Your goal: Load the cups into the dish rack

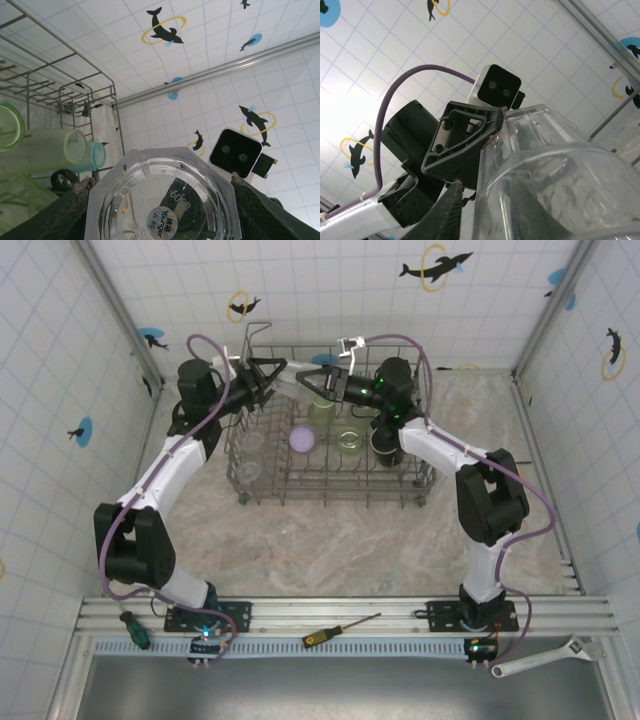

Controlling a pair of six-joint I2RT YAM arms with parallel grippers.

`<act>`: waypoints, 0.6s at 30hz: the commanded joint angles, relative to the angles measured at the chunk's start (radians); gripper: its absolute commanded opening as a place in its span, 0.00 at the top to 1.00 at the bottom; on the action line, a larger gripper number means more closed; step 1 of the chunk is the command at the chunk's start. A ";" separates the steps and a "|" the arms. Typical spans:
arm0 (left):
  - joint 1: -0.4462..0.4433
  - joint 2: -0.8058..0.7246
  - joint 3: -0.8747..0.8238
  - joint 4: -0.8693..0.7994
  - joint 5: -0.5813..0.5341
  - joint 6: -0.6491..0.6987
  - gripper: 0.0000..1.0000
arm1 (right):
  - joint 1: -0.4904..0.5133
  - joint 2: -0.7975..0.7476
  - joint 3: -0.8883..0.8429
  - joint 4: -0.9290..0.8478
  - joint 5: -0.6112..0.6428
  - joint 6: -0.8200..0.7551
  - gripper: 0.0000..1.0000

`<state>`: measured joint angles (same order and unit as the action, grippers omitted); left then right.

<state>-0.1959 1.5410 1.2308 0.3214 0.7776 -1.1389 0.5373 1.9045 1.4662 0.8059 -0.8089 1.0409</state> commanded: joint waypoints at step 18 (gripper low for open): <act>0.001 0.054 0.281 -0.507 -0.429 0.606 1.00 | -0.134 -0.322 -0.272 -0.439 0.115 -0.343 0.35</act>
<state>-0.1955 1.5764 1.4567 -0.0826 0.4744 -0.6800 0.4126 1.6619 1.2335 0.4679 -0.7383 0.8021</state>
